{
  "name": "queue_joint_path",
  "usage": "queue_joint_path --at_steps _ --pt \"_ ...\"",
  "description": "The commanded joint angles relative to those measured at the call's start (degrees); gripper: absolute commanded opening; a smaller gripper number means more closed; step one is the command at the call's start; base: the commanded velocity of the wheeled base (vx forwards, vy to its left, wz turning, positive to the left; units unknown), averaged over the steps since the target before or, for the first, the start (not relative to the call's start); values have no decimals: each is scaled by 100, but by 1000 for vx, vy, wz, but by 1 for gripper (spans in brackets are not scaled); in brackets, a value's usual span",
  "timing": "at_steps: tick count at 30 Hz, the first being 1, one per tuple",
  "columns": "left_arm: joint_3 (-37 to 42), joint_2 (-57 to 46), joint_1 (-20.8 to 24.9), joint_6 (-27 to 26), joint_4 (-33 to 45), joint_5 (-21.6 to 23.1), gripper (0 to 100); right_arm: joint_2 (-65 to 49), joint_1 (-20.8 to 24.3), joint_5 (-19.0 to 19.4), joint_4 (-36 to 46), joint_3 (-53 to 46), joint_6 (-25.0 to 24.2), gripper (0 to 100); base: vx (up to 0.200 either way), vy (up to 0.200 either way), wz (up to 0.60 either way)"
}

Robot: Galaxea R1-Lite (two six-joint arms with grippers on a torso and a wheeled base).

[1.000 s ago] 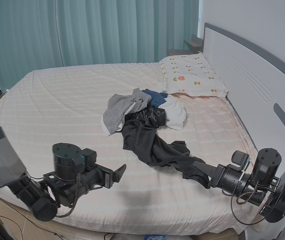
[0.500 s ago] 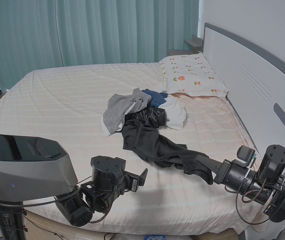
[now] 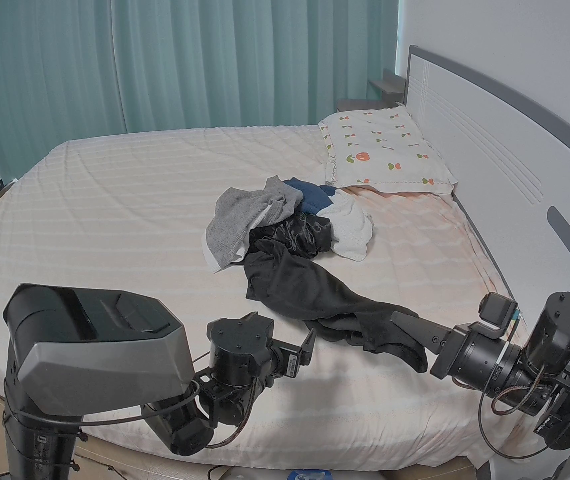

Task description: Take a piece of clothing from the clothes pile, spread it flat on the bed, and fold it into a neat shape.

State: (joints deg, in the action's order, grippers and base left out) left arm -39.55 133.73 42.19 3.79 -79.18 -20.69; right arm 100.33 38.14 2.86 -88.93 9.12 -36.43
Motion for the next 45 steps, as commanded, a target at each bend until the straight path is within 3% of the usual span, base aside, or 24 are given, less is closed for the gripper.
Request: queue_joint_path --at_steps 1,19,27,33,45 --pt "-431 276 0 -10 -115 -181 100 -418 35 21 -45 -15 39 0 0 0 0" --pt "-677 364 -440 -1 -115 -366 100 -804 -35 171 95 345 232 0 0 0 0" --pt "-739 364 -827 -1 -89 -375 100 -1367 -26 179 1414 1101 443 0 0 0 0" --pt "-915 566 -941 69 -98 -322 100 -1798 -26 179 3066 2314 522 0 0 0 0" --pt "-2022 1226 -932 306 -63 -93 100 -1938 -202 188 3707 3342 856 0 0 0 0"
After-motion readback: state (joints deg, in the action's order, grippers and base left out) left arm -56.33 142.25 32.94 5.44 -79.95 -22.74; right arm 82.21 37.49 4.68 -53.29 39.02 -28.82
